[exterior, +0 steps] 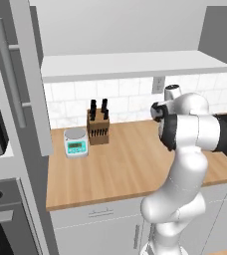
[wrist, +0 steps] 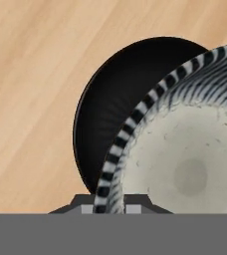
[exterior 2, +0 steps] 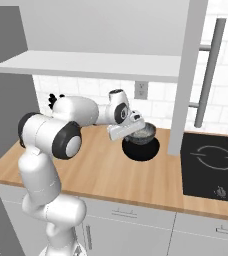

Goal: Pick up the bowls on the counter and stack them on top of one another in the open cabinet. Place the smaller bowl on top of the larger bowl.

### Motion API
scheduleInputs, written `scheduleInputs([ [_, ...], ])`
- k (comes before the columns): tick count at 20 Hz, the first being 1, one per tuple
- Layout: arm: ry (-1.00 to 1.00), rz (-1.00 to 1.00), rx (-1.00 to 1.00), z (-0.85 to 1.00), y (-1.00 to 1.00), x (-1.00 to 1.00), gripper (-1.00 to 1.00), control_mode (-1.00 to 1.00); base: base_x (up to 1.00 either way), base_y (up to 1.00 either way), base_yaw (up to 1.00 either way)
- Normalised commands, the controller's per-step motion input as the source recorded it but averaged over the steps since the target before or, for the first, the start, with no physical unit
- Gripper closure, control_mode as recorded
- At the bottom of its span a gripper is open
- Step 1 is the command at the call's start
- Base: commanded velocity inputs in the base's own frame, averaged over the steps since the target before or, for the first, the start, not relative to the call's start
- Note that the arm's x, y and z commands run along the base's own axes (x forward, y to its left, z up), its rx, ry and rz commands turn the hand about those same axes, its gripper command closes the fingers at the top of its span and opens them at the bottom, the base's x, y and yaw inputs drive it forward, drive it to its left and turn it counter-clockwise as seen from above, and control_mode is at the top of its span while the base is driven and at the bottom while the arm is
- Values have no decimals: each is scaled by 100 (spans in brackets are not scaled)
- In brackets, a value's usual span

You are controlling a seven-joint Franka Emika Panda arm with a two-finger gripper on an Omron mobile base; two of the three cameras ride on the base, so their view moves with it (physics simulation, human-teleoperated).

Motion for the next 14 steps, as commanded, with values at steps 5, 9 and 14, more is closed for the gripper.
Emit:
scheduleInputs([
  [5, 0, 3, 0, -50, -5, 27, 100, -100, 0, 0, 0],
  [9, 0, 0, 0, -26, -4, 1, 100, -100, 0, 0, 0],
  [14, 0, 0, 0, -28, -6, 8, 100, -100, 0, 0, 0],
])
